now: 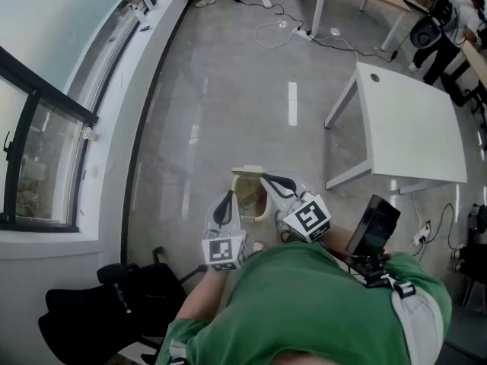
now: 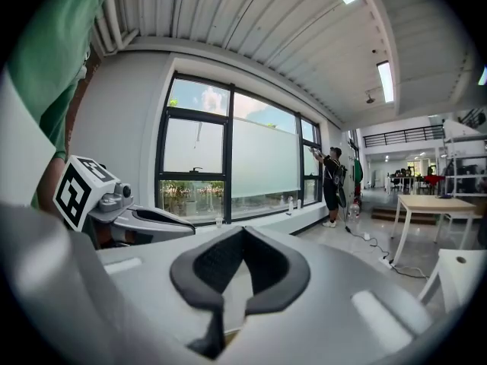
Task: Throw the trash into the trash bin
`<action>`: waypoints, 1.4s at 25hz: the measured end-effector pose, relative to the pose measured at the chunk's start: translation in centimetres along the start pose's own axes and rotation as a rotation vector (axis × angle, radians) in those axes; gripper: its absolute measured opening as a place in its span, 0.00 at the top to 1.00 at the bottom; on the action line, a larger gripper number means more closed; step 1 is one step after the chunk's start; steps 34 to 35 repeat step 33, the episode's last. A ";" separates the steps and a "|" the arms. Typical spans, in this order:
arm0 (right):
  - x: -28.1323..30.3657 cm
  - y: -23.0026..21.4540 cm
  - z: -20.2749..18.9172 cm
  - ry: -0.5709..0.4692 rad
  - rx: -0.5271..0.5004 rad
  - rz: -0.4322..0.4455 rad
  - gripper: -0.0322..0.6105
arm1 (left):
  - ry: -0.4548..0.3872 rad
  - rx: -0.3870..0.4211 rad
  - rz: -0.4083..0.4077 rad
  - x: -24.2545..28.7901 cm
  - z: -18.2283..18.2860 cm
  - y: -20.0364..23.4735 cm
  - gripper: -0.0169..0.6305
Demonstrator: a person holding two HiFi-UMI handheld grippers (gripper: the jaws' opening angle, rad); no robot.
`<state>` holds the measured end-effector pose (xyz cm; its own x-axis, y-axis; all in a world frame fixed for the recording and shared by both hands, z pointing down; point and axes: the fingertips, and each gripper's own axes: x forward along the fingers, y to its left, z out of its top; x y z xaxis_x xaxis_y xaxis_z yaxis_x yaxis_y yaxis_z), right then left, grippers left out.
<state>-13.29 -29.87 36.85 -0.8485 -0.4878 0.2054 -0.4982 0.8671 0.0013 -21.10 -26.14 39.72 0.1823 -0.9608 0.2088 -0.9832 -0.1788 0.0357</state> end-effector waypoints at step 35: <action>-1.0 2.9 2.8 -0.057 -0.035 -0.021 0.95 | -0.036 -0.020 -0.046 -2.0 2.5 -0.1 0.97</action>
